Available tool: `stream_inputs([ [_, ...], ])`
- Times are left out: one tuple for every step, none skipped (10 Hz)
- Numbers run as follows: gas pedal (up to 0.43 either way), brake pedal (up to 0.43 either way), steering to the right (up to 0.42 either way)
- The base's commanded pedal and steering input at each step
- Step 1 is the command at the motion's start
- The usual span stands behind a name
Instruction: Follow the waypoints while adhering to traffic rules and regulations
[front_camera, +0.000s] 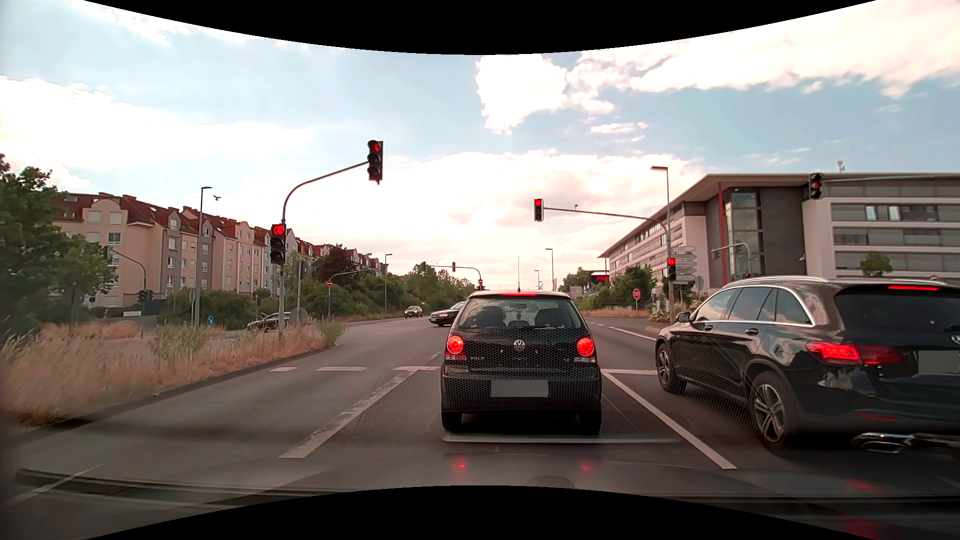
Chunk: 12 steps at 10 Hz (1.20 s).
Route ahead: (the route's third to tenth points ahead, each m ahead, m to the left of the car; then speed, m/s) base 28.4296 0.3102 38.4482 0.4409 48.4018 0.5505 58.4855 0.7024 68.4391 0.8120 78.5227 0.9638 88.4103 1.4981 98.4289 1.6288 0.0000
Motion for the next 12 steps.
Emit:
stream_inputs([
  [0.000, 0.360, -0.002],
  [0.000, 0.360, -0.003],
  [0.000, 0.360, -0.002],
  [0.000, 0.360, -0.003],
  [0.000, 0.360, -0.003],
  [0.000, 0.360, -0.003],
  [0.000, 0.360, -0.003],
  [0.000, 0.360, -0.003],
  [0.000, 0.360, -0.002],
  [0.000, 0.360, -0.002],
  [0.000, 0.360, -0.003],
  [0.000, 0.360, -0.003],
])
